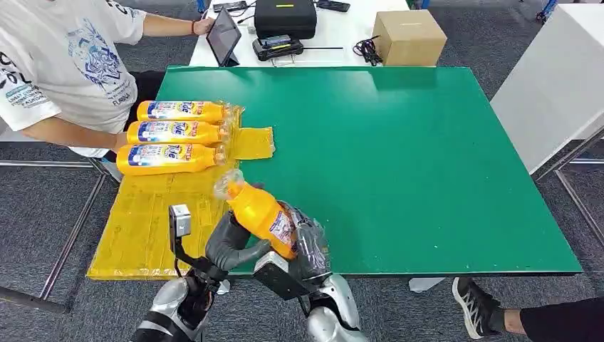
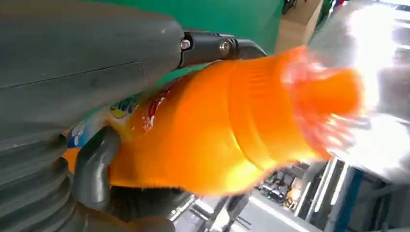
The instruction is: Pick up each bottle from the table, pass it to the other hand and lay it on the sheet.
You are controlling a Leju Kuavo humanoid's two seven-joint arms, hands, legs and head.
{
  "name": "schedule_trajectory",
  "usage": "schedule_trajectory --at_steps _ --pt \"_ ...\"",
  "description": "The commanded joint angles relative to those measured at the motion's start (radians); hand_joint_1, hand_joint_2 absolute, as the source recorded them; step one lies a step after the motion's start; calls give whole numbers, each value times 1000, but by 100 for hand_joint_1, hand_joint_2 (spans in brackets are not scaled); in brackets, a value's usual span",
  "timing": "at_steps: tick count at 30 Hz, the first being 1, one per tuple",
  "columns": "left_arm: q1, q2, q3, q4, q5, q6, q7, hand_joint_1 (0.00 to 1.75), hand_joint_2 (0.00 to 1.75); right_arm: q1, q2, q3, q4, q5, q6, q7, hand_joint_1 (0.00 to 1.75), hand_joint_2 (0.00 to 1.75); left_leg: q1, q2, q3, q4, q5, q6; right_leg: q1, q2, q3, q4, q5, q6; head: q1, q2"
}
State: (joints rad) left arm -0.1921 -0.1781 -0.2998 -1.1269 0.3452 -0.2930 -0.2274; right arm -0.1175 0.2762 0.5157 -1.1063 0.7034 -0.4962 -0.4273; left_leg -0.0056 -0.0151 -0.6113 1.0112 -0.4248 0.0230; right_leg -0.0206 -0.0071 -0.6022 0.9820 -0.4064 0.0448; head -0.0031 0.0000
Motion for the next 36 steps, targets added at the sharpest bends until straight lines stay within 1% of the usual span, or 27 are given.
schedule_trajectory --at_steps 1,2,3,5,6,8,9,11,12,13,14,16,17,20,21,23,26,27,28,29,30,31,34,35,36 --pt "-51 31 -39 89 3 6 18 0 175 -78 -7 82 119 13 -14 12 175 175 1 1 4 -1 -1 -1 1 1 4 -1 -1 -2 1 0" --pt "-51 31 -39 89 3 6 18 0 175 -78 -7 82 119 13 -14 12 175 175 1 1 3 -1 -1 -1 1 1 3 -1 0 -1 0 0" --pt "-51 31 -39 89 3 6 18 0 175 -78 -7 82 119 13 -14 12 175 175 2 2 5 -1 -2 -2 2 1 6 -2 -1 -3 0 0" --pt "-51 31 -39 89 3 6 18 0 175 -78 -7 82 119 13 -14 12 175 175 1 1 3 -1 -1 -1 1 1 3 -1 -1 -2 0 0" --pt "-51 31 -39 89 3 6 18 0 175 -78 -7 82 119 13 -14 12 175 175 2 2 5 -1 -2 -2 2 2 5 -1 -1 -2 0 0" --pt "-51 31 -39 89 3 6 18 0 175 -78 -7 82 119 13 -14 12 175 175 1 1 3 -1 -1 -1 1 0 2 -1 -1 -1 0 0" --pt "-51 32 -41 89 3 11 20 0 175 -84 -6 91 130 14 -20 14 175 175 2 2 5 0 -2 -2 2 1 6 -1 -1 -2 0 0" --pt "-52 32 -42 89 3 12 22 0 175 -88 -6 101 133 14 -20 12 175 175 0 1 2 -1 0 -1 0 1 2 -1 0 -1 0 0" --pt "-55 30 -39 87 5 15 22 0 175 -94 -2 112 145 12 -12 11 175 175 2 2 5 0 -2 -2 2 2 5 -1 -1 -2 0 0" --pt "-57 28 -37 86 7 19 21 0 175 -100 -1 124 153 15 -5 13 175 175 1 2 4 0 -1 -1 1 1 3 -1 -1 -2 0 0" --pt "-60 26 -35 86 7 21 21 0 175 -103 3 134 163 16 2 13 175 175 2 3 5 0 -3 -2 3 2 5 -1 -1 -3 0 0" --pt "-60 15 -18 71 25 33 2 0 175 -115 5 161 192 -4 36 20 175 175 1 1 2 0 -1 -1 1 1 2 -1 0 -1 0 0" --pt "-58 7 -5 60 50 27 -5 0 175 -119 5 171 203 -6 47 22 175 175 2 2 4 0 -2 -2 2 2 4 -1 -1 -2 0 0" --pt "-56 -4 11 14 69 45 -19 0 175 -137 6 198 250 -23 108 33 175 175 2 2 3 0 -1 -1 2 1 3 -1 -1 -2 0 0" --pt "-54 -9 17 6 74 53 -23 0 175 -137 8 197 256 -30 110 32 175 175 2 2 5 0 -2 -2 3 1 5 -1 -1 -3 0 0" --pt "-54 -23 39 -9 88 90 -35 0 175 -147 11 217 292 -34 149 44 175 175 1 0 2 0 -1 -1 1 0 2 -1 -1 -1 0 0" --pt "-55 -29 50 -15 99 105 -38 0 175 -153 14 227 328 -29 162 60 175 175 3 0 5 0 -2 -2 3 -1 6 -2 -2 -2 0 0" --pt "-54 -29 50 -20 99 105 -40 0 175 -158 16 231 341 -27 167 63 175 175 2 0 4 0 -1 -1 2 0 4 -1 -1 -2 0 0" --pt "-53 -31 54 -22 104 106 -44 16 175 -164 18 234 354 -25 174 68 175 175 3 1 5 1 -2 -2 3 0 6 -1 -2 -2 0 0" --pt "-53 -31 54 -22 104 106 -44 155 175 -164 18 234 354 -25 174 68 175 175 2 0 3 0 -1 -1 2 -1 3 -1 -1 -2 0 0" --pt "-52 -36 63 -23 112 113 -46 175 175 -169 19 237 365 -25 182 73 175 175 3 1 5 0 -2 -2 3 -1 5 -1 -2 -2 0 0" --pt "-53 -37 65 -25 112 115 -48 175 175 -171 20 236 372 -28 189 76 175 175 2 0 3 0 -1 -1 2 -1 3 -1 -1 -2 0 0" --pt "-51 -38 70 -30 114 120 -50 175 175 -175 21 234 379 -31 194 79 175 175 3 0 4 0 -1 -2 3 -1 4 -2 -2 -2 0 0" --pt "-51 -37 66 -30 115 114 -48 175 175 -175 21 234 379 -31 194 78 175 175 1 1 2 0 0 -1 1 -1 2 -1 -1 -2 0 0" --pt "-50 -36 65 -29 112 114 -48 175 175 -173 22 229 374 -35 190 77 175 175 2 0 4 0 -1 -2 3 -2 4 -2 -2 -2 0 0"
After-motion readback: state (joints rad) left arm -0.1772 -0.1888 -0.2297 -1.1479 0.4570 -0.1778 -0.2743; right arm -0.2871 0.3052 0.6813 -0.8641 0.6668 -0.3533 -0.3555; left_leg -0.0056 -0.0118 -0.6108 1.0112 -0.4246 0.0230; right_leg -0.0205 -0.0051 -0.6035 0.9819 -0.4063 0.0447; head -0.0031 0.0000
